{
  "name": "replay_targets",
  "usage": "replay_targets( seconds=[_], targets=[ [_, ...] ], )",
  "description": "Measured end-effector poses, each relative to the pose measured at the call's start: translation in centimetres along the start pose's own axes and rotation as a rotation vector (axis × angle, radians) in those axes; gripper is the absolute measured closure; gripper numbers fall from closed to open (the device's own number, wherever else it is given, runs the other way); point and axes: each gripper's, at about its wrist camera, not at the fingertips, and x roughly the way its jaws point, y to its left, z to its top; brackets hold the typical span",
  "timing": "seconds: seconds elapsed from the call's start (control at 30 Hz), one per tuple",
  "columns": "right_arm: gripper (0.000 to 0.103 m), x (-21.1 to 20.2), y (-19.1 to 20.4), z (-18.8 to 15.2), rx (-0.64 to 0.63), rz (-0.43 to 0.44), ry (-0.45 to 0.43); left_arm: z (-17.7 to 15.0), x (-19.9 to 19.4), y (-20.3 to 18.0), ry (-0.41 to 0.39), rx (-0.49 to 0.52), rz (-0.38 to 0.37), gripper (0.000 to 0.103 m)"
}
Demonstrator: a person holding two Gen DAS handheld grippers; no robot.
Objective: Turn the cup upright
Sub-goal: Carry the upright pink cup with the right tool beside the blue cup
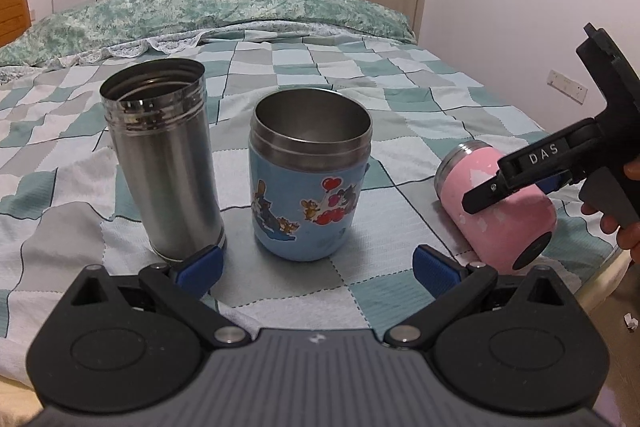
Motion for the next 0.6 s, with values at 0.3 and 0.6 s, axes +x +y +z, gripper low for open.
replay_targets(
  seconds=[0.3, 0.6],
  targets=[
    [0.018, 0.3, -0.4, -0.5, 0.033, 0.074, -0.007, -0.1, -0.1, 0.0, 0.0, -0.008, -0.005, 0.0],
    [0.018, -0.6, -1.1, -1.7, 0.047, 0.116, -0.06, 0.0, -0.1, 0.0, 0.001, -0.013, -0.001, 0.0]
  ],
)
